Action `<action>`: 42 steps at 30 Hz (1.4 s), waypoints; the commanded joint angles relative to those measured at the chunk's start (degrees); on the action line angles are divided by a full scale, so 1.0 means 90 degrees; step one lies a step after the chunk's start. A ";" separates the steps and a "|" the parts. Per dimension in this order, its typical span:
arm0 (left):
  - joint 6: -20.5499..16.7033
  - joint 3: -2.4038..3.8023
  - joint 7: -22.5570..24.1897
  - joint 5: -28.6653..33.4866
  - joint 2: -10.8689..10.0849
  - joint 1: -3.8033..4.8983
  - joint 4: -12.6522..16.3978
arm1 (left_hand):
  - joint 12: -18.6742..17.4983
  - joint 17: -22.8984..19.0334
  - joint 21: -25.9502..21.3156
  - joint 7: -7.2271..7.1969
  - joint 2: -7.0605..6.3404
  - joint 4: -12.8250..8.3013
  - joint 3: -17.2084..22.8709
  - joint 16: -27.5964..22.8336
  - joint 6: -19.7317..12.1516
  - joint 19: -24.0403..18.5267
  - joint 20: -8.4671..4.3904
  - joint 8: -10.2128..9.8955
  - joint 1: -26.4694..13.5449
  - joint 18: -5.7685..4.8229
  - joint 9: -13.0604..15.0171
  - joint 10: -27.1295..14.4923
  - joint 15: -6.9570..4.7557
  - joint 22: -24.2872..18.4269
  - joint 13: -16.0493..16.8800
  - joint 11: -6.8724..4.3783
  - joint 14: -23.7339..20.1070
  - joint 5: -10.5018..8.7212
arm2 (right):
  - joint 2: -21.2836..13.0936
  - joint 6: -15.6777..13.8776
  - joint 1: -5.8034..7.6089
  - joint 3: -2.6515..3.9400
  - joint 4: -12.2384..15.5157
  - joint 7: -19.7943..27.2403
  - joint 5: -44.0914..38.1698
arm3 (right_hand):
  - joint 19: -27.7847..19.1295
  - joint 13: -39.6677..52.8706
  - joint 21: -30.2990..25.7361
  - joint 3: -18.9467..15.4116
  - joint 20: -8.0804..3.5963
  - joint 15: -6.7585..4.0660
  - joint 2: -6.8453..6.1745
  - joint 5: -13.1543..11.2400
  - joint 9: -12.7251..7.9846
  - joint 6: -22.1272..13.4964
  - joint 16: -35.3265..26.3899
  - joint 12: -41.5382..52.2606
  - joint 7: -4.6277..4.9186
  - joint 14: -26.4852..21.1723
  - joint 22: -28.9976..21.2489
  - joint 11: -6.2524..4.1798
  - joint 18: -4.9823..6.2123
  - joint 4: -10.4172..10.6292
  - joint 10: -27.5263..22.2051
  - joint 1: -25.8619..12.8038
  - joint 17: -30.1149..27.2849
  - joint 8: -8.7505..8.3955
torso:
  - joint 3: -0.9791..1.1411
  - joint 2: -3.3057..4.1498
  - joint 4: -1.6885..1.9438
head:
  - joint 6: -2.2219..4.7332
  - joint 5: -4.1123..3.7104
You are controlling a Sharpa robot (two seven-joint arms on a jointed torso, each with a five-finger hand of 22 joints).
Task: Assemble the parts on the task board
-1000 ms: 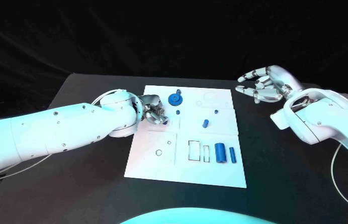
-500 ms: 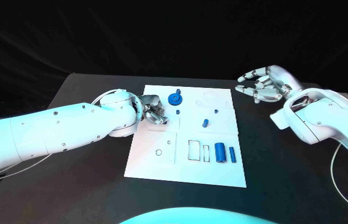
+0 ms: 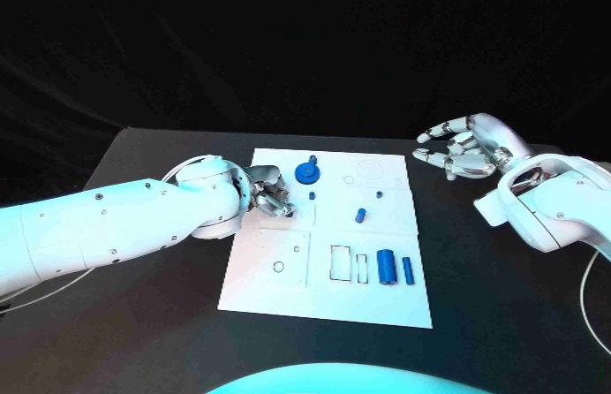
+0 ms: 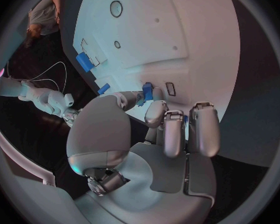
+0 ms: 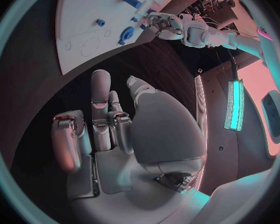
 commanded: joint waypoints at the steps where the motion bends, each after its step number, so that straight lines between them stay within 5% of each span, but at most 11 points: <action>1: 0.0147 -0.0007 -0.0045 0.0093 0.0029 -0.0010 -0.0009 | 0.0028 0.1676 0.0035 -0.0157 0.0060 0.0026 -0.0023 0.0041 0.0184 -0.0012 -0.0043 -0.0003 -0.0090 -0.0099 -0.0002 0.0025 -0.0055 0.0001 0.0012 -0.0041 0.0662 -0.0010 | 0.0001 0.0011 -0.0006 0.0000 0.0000 0.0052 -0.0012 | 0.0620 0.1500 -0.0041 -0.0001 -0.0002 -0.0022 -0.0024 0.0005 0.0010 0.0056 0.0025 -0.0029 0.0000 -0.0021 0.1628 -0.0028 -0.0023 0.0030 0.0491 -0.0066 -0.0008 0.0034 | -0.0004 0.0002 0.0001 | 0.0000 -0.0006; 18: 0.0262 -0.0003 -0.0074 0.0157 0.0075 -0.0007 -0.0071 | 0.0076 0.1676 0.0054 -0.0183 0.0036 0.0390 -0.0621 0.0041 0.0300 0.0018 -0.0056 -0.0039 -0.0278 -0.0109 0.0026 0.0060 -0.0075 0.0061 0.0091 -0.0062 0.0662 0.0001 | -0.0003 0.0002 -0.0008 0.0000 -0.0005 0.0055 0.0004 | 0.0608 0.1491 -0.0060 -0.0003 -0.0003 -0.0023 -0.0026 0.0004 0.0010 0.0055 0.0025 -0.0039 -0.0001 -0.0021 0.1615 -0.0029 -0.0017 0.0039 0.0482 -0.0076 -0.0008 0.0035 | -0.0003 0.0004 0.0001 | -0.0033 -0.0023; 42: 0.0228 0.0002 -0.0087 0.0172 0.0125 -0.0006 -0.0149 | 0.0098 0.1676 0.0058 -0.0182 0.0138 0.0444 -0.1128 0.0041 0.0362 0.0031 -0.0055 -0.0088 -0.0575 -0.0114 0.0040 0.0080 -0.0076 0.0087 0.0138 -0.0062 0.0662 0.0009 | -0.0012 -0.0013 -0.0008 0.0000 0.0001 0.0058 0.0008 | 0.0600 0.1483 -0.0072 -0.0010 -0.0004 -0.0023 -0.0030 -0.0003 0.0010 0.0053 0.0025 -0.0046 -0.0002 -0.0021 0.1607 -0.0029 -0.0014 0.0058 0.0474 -0.0098 -0.0009 0.0035 | 0.0003 0.0005 0.0002 | -0.0065 -0.0066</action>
